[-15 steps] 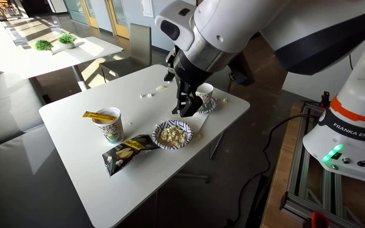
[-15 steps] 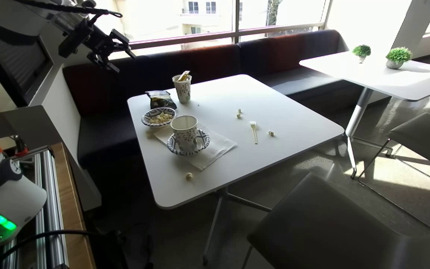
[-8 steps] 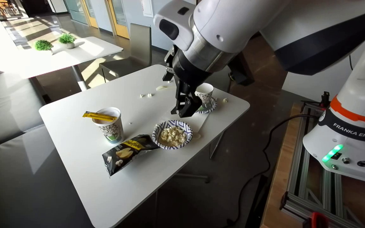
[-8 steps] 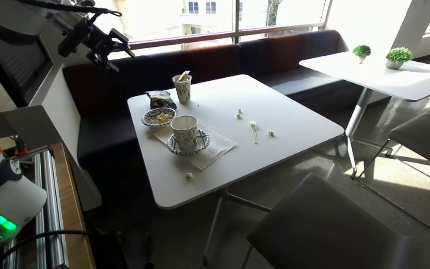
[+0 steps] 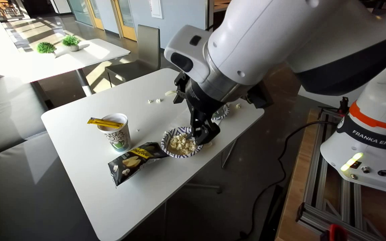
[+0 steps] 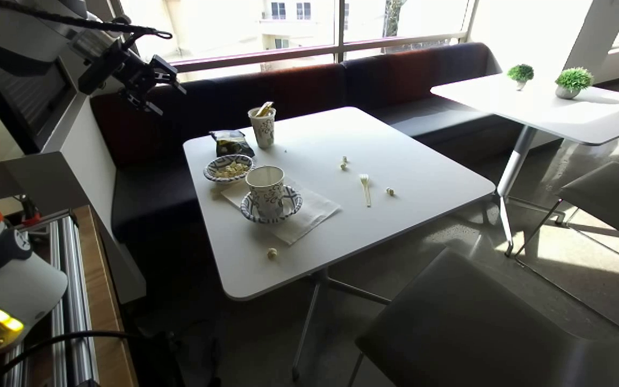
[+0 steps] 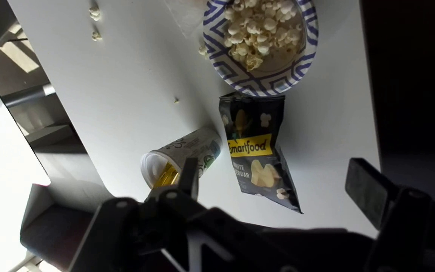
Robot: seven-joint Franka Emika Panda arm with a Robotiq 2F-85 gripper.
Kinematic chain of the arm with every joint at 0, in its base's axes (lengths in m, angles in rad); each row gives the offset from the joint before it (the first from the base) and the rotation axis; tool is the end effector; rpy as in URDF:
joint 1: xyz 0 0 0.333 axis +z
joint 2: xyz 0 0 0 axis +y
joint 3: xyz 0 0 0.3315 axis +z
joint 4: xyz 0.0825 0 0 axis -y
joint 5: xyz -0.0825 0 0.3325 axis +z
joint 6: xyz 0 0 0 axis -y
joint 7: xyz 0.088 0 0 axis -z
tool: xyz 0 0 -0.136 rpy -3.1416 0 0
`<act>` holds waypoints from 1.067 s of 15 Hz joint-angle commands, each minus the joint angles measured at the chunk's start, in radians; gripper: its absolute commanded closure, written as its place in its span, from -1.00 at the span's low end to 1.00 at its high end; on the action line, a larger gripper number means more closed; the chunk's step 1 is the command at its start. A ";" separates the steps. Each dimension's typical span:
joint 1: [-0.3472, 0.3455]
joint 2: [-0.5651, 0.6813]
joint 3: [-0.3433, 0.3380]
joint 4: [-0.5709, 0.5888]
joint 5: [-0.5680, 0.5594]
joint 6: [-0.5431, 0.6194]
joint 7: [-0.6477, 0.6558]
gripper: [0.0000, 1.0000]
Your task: Pour the content in the snack package into the styrofoam cup
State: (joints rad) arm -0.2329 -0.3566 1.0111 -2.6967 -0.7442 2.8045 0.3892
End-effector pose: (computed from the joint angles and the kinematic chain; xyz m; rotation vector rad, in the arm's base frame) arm 0.2719 0.2919 0.3390 2.2538 1.3662 0.6726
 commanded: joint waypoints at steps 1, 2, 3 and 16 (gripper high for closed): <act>-0.146 0.061 0.177 0.035 -0.119 0.009 0.113 -1.00; -0.191 0.066 0.232 0.045 -0.146 0.003 0.148 -1.00; -0.238 0.080 0.287 0.054 -0.169 0.002 0.173 -1.00; -1.142 -0.277 1.166 0.294 -0.057 0.302 0.206 -1.00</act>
State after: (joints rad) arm -1.2113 -0.4368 2.0216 -2.5119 -0.8657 3.0061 0.5874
